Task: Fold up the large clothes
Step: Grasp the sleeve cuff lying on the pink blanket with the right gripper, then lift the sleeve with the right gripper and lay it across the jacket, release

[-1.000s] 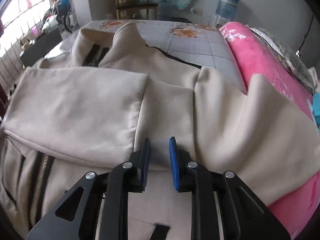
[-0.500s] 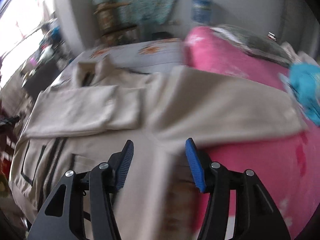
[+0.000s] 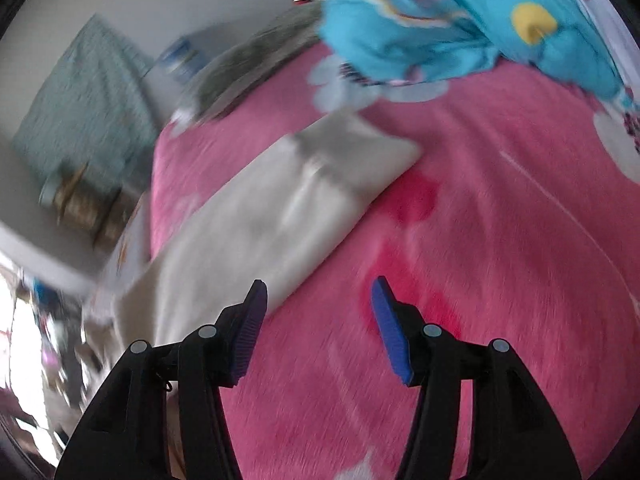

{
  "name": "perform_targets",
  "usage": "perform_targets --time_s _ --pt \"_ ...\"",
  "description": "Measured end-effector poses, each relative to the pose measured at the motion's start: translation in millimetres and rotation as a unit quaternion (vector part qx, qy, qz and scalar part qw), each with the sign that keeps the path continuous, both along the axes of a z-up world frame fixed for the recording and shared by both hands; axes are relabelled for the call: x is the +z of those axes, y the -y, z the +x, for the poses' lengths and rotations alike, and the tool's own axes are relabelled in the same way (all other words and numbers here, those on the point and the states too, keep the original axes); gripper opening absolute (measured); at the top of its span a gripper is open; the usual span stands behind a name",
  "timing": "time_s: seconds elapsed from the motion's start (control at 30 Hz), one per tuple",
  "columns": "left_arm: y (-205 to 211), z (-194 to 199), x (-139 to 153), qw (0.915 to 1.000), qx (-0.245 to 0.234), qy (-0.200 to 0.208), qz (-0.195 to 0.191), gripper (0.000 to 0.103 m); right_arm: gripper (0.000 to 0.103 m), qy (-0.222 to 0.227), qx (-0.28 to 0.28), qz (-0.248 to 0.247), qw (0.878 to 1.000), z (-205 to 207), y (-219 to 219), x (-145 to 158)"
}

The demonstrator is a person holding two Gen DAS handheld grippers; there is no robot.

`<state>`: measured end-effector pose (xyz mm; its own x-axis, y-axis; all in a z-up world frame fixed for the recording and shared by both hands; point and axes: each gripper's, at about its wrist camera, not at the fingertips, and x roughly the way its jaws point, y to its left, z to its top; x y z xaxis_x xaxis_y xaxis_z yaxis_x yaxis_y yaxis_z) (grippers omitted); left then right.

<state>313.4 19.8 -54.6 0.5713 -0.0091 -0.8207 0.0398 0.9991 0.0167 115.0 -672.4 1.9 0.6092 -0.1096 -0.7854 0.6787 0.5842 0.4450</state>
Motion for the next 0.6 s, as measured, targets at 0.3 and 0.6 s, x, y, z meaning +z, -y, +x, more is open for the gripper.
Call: perform_targets --time_s 0.3,0.6 --pt "-0.3 -0.3 -1.2 1.0000 0.002 0.009 0.002 0.096 0.052 0.026 -0.078 0.051 0.995 25.6 45.1 -32.4" --pt "-0.3 0.2 -1.6 1.0000 0.002 0.009 0.002 0.096 0.009 0.040 -0.097 0.034 0.994 28.0 53.3 -22.2"
